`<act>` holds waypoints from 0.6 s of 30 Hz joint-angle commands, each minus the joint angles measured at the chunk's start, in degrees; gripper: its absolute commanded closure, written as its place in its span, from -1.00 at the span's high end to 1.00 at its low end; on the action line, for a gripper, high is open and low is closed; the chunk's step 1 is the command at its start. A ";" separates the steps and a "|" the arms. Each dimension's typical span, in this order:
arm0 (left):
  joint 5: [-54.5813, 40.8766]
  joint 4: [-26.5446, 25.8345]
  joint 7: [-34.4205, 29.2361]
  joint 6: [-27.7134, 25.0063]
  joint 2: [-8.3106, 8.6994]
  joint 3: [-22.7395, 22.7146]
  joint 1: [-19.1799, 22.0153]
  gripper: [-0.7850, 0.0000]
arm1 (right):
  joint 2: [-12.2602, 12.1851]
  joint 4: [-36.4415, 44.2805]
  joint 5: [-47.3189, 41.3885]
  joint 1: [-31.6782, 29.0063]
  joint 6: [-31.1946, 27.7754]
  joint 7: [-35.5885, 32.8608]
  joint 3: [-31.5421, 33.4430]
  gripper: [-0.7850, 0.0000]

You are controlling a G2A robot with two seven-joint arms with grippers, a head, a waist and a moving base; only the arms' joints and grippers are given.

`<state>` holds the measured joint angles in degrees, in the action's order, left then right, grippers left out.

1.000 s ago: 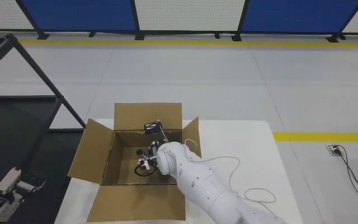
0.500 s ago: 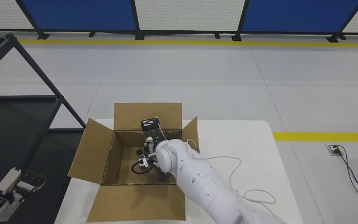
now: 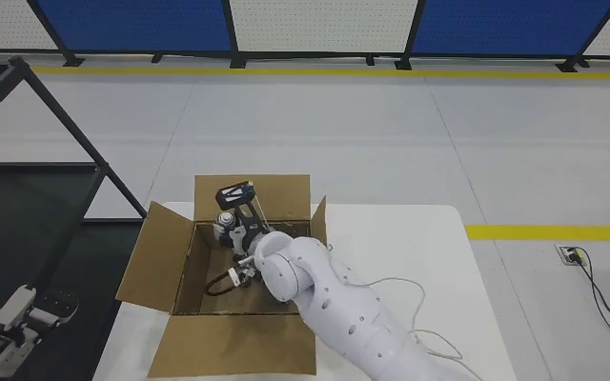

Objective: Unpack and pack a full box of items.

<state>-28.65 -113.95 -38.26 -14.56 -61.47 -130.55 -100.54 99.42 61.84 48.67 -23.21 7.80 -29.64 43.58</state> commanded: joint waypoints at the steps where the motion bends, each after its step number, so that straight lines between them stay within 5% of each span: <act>1: 0.00 0.00 0.00 0.00 0.00 0.00 0.00 1.00 | -2.34 13.82 5.40 -6.12 1.25 -4.97 3.40 -1.00; 4: 0.00 0.00 0.00 0.00 0.00 0.00 0.00 1.00 | -5.68 33.22 13.05 -17.40 0.54 -11.57 10.00 -1.00; 8: 0.00 0.00 0.00 0.00 0.00 0.00 0.00 1.00 | -7.75 48.51 16.06 -27.67 -1.67 -14.25 16.41 -1.00; 11: 0.00 0.00 0.00 0.00 0.00 0.00 0.00 1.00 | -8.39 53.26 16.81 -32.02 -1.95 -14.02 18.96 -1.00; 18: 0.00 0.00 0.00 0.00 0.00 0.00 0.00 1.00 | -8.39 53.26 16.81 -32.02 -1.95 -14.02 18.96 -1.00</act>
<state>-28.65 -113.95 -38.26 -14.56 -61.47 -130.55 -100.54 91.03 115.09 65.49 -55.22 5.85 -43.65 62.53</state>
